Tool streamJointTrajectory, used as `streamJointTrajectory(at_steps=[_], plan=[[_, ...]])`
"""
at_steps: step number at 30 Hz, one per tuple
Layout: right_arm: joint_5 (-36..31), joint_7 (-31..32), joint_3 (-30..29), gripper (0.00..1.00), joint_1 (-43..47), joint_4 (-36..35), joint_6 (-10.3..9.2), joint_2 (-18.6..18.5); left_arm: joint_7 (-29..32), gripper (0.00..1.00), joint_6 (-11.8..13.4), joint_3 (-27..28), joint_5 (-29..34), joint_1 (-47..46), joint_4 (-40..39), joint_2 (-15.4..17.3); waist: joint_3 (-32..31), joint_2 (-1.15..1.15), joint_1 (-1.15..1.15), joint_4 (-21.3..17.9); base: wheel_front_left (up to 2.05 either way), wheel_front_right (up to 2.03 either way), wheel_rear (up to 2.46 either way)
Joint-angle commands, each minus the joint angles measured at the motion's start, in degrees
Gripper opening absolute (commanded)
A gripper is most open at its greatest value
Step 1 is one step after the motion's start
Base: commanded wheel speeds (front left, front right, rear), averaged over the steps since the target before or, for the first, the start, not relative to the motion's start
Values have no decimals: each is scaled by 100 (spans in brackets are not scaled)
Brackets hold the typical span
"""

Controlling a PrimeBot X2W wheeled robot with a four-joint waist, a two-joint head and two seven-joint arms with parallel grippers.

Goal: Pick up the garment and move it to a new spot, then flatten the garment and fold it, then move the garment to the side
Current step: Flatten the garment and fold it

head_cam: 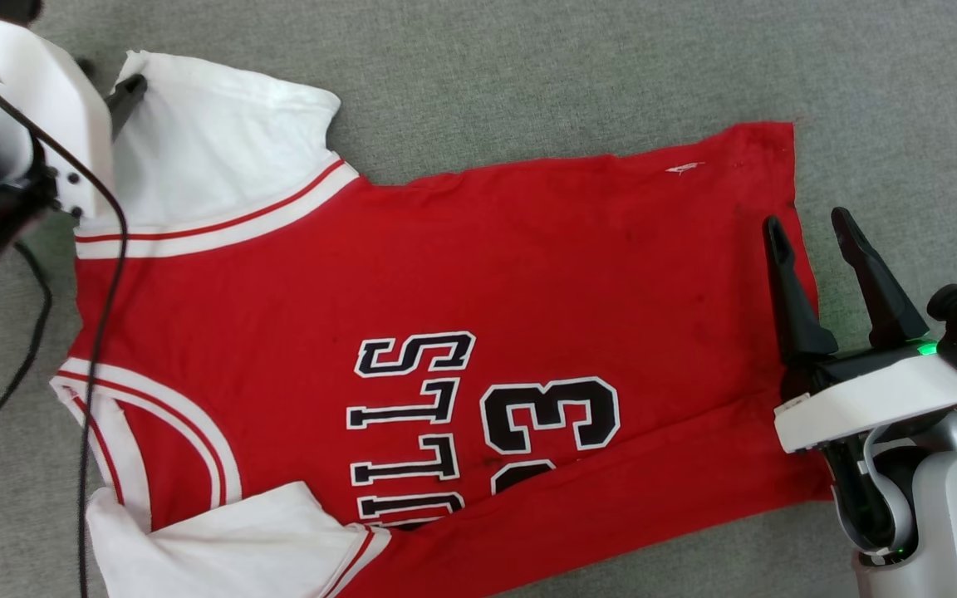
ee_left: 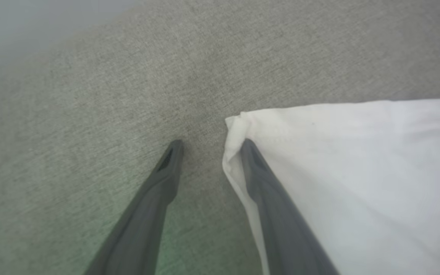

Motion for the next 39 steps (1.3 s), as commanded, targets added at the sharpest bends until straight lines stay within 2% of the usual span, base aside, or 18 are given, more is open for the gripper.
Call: streamJointTrajectory(at_steps=[1, 9, 17, 23, 29, 33, 39], plan=[[-13, -7, -18, 100, -52, 21, -5, 26, 25, 0, -23, -114, -50, 215, 113, -88, -40, 0, 0, 27, 0, 0, 0], [-198, 303, -122, 100, -34, 31, -5, -48, -827, 0, -42, 90, -345, 332, 141, -293, -444, 0, 0, 222, 0, 0, 0], [-264, 1706, -172, 100, -176, 173, -5, -671, -1393, 0, 11, 88, -335, 744, -396, -289, -935, 0, 0, 652, 0, 0, 0], [-307, 2982, -185, 100, -521, 297, -6, -1331, -1604, 0, 298, 55, -238, 1246, -1414, -150, -1033, 0, 0, 1100, 0, 0, 0], [-227, 4176, -300, 100, -975, 700, -6, -1800, -1676, 0, 665, 26, -213, 1762, -2562, -53, -962, 0, 0, 1509, 0, 0, 0], [-338, 4527, -250, 100, -1262, 940, -6, -2039, -1748, 0, 903, 30, -185, 2046, -3129, -9, -886, 0, 0, 1689, 0, 0, 0], [-508, 4622, -63, 100, -1612, 1475, -6, -2198, -1881, 0, 1167, 40, -138, 2409, -3731, 76, -774, 0, 0, 1856, 0, 0, 0]])
